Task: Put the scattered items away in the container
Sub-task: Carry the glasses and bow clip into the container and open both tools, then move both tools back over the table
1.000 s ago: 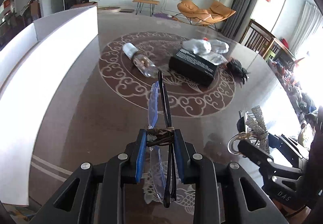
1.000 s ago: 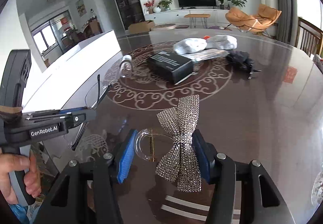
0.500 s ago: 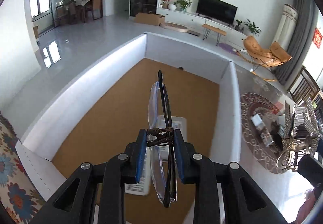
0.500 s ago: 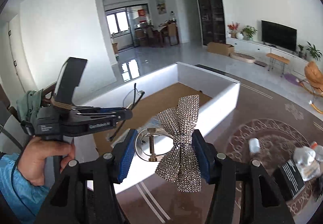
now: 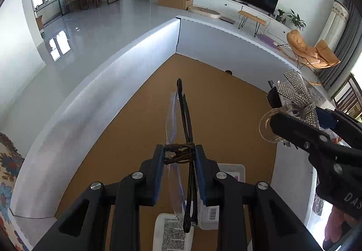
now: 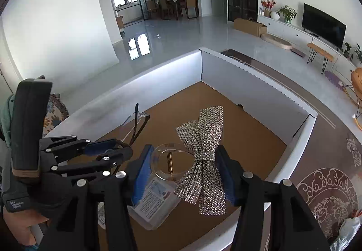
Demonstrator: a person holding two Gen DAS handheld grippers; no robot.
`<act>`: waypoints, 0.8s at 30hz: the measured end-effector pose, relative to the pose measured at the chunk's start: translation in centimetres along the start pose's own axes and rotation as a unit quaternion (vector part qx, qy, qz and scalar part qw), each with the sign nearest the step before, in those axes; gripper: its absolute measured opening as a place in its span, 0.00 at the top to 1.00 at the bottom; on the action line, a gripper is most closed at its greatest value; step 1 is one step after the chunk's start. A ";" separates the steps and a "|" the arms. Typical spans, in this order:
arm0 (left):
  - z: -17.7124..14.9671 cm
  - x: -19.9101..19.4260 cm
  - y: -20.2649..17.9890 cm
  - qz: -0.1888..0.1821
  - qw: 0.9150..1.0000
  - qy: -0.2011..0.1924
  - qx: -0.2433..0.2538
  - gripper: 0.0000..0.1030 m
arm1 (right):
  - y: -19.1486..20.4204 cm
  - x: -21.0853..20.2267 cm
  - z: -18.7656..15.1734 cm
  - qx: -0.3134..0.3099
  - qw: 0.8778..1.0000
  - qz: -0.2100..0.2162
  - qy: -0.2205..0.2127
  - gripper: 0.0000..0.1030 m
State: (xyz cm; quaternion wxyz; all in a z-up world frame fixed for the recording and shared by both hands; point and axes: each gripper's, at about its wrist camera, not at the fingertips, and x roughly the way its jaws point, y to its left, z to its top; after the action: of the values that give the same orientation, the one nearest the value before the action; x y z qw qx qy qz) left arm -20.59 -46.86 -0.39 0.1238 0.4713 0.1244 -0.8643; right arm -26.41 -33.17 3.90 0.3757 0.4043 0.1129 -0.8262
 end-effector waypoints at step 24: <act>-8.8 -11.0 -15.6 -0.039 0.986 -0.097 0.130 0.05 | -10.8 -14.8 -19.0 0.104 0.985 -0.057 -0.126 0.39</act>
State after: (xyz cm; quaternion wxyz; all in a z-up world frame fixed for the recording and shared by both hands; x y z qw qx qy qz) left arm -13.08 -28.22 5.78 0.0389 0.3918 0.0168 -0.9191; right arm -17.27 -8.52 1.41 0.2953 0.3267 0.0005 -0.8978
